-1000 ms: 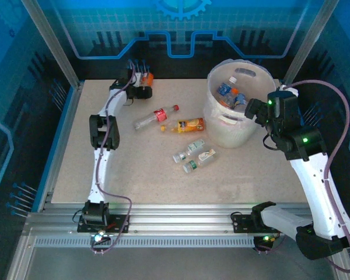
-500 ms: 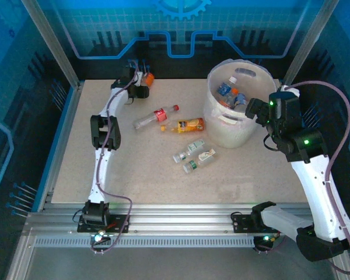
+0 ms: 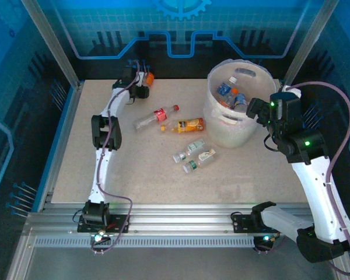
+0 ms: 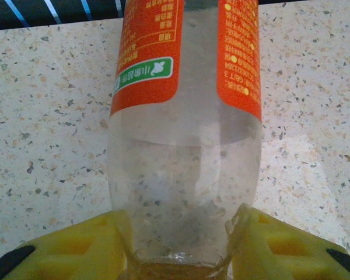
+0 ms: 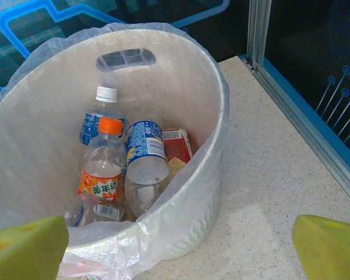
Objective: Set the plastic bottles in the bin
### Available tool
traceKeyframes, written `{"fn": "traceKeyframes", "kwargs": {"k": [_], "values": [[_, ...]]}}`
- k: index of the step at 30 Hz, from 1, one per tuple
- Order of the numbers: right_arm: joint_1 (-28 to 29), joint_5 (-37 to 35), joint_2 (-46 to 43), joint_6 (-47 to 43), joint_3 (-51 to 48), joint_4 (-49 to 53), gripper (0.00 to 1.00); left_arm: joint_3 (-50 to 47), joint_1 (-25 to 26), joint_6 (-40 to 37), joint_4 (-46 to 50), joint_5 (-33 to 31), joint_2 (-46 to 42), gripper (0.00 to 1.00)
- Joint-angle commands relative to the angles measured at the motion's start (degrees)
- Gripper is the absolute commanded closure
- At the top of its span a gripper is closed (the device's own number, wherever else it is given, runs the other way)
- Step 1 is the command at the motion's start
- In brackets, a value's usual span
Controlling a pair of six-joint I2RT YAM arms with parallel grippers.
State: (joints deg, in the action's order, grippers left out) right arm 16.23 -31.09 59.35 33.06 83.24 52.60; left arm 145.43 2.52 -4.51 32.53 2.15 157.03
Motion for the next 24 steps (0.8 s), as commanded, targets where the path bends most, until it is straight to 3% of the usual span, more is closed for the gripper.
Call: {"fn": "traceKeyframes", "kwargs": {"k": [1, 6, 24], "values": [[0.8, -0.7, -0.9, 0.8, -0.7, -1.1, 0.00, -3.3, 0.5, 0.1, 0.5, -1.0, -4.1, 0.77], [0.8, 0.0, -0.8, 0.8, -0.8, -1.4, 0.00, -8.6, 0.6, 1.7, -1.9, -1.0, -8.8, 0.87], [0.8, 2.6, -1.3, -0.2, -2.7, -3.5, 0.00, -37.9, 0.8, 9.7, -16.8, -0.5, -32.0, 0.98]]}}
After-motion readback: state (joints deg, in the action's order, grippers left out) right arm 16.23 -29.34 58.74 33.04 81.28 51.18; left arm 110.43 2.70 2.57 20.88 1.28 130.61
